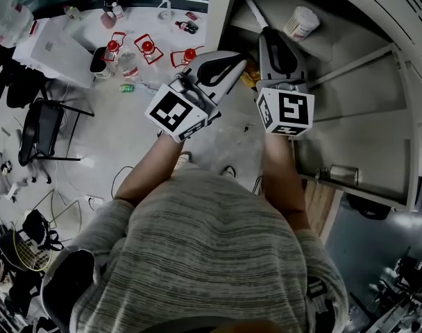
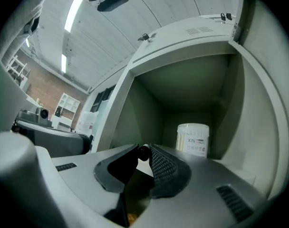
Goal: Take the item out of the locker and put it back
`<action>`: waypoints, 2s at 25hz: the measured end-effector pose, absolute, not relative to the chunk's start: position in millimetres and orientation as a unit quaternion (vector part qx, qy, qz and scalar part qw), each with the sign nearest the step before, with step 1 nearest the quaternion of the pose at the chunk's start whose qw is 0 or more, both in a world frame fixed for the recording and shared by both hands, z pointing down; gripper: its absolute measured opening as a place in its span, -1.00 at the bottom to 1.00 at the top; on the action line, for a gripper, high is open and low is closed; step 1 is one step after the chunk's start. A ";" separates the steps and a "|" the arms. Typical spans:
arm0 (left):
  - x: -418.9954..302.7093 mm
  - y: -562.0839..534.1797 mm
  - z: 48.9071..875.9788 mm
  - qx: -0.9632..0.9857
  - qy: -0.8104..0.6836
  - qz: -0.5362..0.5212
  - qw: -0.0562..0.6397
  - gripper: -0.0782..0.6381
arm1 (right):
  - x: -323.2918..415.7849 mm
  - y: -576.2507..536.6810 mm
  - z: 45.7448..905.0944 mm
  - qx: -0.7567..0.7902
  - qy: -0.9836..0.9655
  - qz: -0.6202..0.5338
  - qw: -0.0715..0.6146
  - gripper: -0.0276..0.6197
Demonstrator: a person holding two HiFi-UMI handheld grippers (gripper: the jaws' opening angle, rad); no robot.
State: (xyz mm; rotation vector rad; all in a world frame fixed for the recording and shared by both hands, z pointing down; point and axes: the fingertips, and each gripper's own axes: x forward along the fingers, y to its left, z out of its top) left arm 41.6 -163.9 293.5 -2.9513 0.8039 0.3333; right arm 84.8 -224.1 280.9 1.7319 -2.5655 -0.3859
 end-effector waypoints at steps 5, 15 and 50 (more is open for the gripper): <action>37.6 -168.7 294.3 -0.957 0.268 0.110 0.029 -0.76 | 81.3 -239.5 290.4 0.564 -0.817 -0.114 0.035 -0.66; 37.1 -174.8 295.1 -0.956 0.270 0.111 0.026 -0.76 | 72.6 -244.9 297.3 0.559 -0.823 -0.089 0.041 -0.57; 60.9 -168.7 285.0 -0.964 0.239 0.115 0.032 -0.76 | 153.2 -258.6 276.9 0.650 -0.757 -0.038 0.050 -0.09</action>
